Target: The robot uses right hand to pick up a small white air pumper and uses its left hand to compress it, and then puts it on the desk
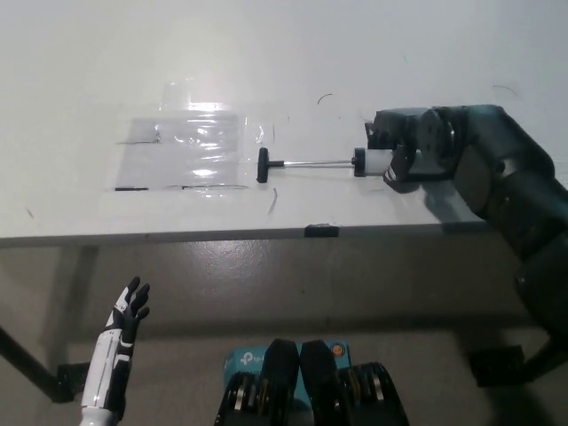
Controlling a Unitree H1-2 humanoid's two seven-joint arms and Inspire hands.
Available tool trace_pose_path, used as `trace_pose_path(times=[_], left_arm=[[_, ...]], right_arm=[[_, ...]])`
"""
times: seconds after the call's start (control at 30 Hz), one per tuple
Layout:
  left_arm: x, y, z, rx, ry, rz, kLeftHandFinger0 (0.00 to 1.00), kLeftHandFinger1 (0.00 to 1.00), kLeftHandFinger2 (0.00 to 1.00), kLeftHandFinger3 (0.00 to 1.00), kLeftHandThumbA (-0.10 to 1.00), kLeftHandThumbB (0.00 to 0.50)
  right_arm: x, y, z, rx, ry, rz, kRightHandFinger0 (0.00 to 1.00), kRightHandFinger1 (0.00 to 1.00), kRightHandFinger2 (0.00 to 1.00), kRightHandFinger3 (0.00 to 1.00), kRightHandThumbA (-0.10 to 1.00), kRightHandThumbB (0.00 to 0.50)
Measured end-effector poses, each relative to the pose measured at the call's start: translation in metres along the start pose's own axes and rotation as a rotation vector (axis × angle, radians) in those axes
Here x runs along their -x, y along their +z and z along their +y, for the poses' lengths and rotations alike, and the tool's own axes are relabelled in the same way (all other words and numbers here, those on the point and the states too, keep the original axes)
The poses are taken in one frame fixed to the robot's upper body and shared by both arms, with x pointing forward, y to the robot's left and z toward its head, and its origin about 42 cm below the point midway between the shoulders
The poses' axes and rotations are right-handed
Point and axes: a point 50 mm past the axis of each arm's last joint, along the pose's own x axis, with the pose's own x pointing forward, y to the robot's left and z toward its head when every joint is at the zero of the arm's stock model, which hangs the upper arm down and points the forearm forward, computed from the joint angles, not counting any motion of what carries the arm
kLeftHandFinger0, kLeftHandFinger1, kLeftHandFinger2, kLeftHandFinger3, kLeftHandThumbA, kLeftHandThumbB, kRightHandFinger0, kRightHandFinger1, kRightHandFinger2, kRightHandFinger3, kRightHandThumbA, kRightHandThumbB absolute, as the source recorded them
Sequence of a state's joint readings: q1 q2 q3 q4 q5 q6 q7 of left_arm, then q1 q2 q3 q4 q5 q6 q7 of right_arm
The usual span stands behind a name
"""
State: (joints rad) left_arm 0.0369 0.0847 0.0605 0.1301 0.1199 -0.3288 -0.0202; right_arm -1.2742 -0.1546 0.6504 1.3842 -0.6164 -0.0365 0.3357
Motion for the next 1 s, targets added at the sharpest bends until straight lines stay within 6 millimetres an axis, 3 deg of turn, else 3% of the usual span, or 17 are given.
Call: trace_pose_path(times=[0.07,0.13,0.3,0.37,0.43,0.5,0.53,0.57,0.6,0.63,0.67,0.7,0.73,0.77,1.0], left_arm=[[0.0,0.0,0.0,-0.006,-0.002,0.0,1.0,1.0,1.0,1.0,1.0,0.109],[0.0,0.0,0.001,-0.011,-0.003,-0.001,1.0,1.0,1.0,1.0,1.0,0.118],[-0.001,0.001,0.002,-0.021,-0.004,-0.006,0.98,1.0,1.0,1.0,1.0,0.102],[-0.001,0.001,0.003,-0.025,-0.005,-0.007,0.98,1.0,1.0,1.0,1.0,0.1],[-0.002,0.002,0.003,-0.027,-0.005,-0.009,0.99,1.0,1.0,1.0,1.0,0.114],[-0.002,0.003,0.004,-0.029,-0.004,-0.014,1.0,1.0,1.0,1.0,1.0,0.116],[-0.003,0.004,0.004,-0.029,-0.004,-0.015,1.0,1.0,1.0,1.0,1.0,0.115],[-0.003,0.004,0.004,-0.031,-0.004,-0.018,0.98,1.0,1.0,1.0,1.0,0.11],[-0.003,0.004,0.005,-0.031,-0.003,-0.019,0.98,1.0,1.0,1.0,1.0,0.102],[-0.003,0.005,0.005,-0.031,-0.002,-0.02,0.96,1.0,1.0,1.0,1.0,0.097],[-0.004,0.005,0.005,-0.031,-0.001,-0.021,0.96,1.0,1.0,1.0,1.0,0.096],[-0.004,0.005,0.005,-0.03,0.0,-0.021,0.94,1.0,1.0,1.0,1.0,0.093],[-0.004,0.005,0.005,-0.031,0.0,-0.022,0.94,1.0,1.0,1.0,1.0,0.093],[-0.005,0.005,0.006,-0.031,0.001,-0.023,0.95,1.0,1.0,1.0,1.0,0.098],[-0.007,0.006,0.005,-0.03,0.001,-0.028,0.98,1.0,1.0,1.0,1.0,0.101]], right_arm=[[-0.002,0.002,0.004,-0.005,-0.001,0.006,0.17,0.32,0.35,0.65,-0.1,0.14],[-0.003,0.005,0.007,-0.012,-0.012,0.007,0.08,0.23,0.27,0.52,-0.06,0.16],[-0.004,0.003,0.012,-0.033,-0.037,0.014,0.08,0.29,0.35,0.41,0.06,0.19],[-0.005,0.002,0.014,-0.04,-0.047,0.015,0.12,0.4,0.45,0.39,0.08,0.193],[-0.005,0.001,0.016,-0.044,-0.057,0.017,0.19,0.54,0.63,0.38,0.07,0.198],[-0.006,0.0,0.018,-0.048,-0.07,0.015,0.24,0.58,0.66,0.41,0.04,0.176],[-0.006,0.0,0.019,-0.049,-0.074,0.015,0.22,0.56,0.66,0.36,-0.03,0.163],[-0.006,-0.001,0.019,-0.051,-0.081,0.012,0.12,0.5,0.66,0.26,-0.1,0.159],[-0.006,-0.001,0.02,-0.054,-0.088,0.007,0.07,0.5,0.72,0.23,-0.1,0.138],[-0.006,-0.002,0.021,-0.059,-0.093,0.004,0.03,0.52,0.83,0.33,-0.1,0.128],[-0.006,-0.003,0.022,-0.063,-0.101,-0.001,0.02,0.55,0.89,0.45,-0.1,0.126],[-0.006,-0.004,0.023,-0.068,-0.108,-0.005,0.03,0.59,0.89,0.65,-0.1,0.111],[-0.006,-0.005,0.023,-0.071,-0.113,-0.008,0.04,0.61,0.88,0.79,-0.1,0.115],[-0.006,-0.007,0.024,-0.079,-0.121,-0.014,0.03,0.58,0.85,0.83,-0.1,0.118],[-0.004,-0.01,0.022,-0.112,-0.163,-0.082,0.0,0.47,0.76,0.8,-0.1,0.132]])
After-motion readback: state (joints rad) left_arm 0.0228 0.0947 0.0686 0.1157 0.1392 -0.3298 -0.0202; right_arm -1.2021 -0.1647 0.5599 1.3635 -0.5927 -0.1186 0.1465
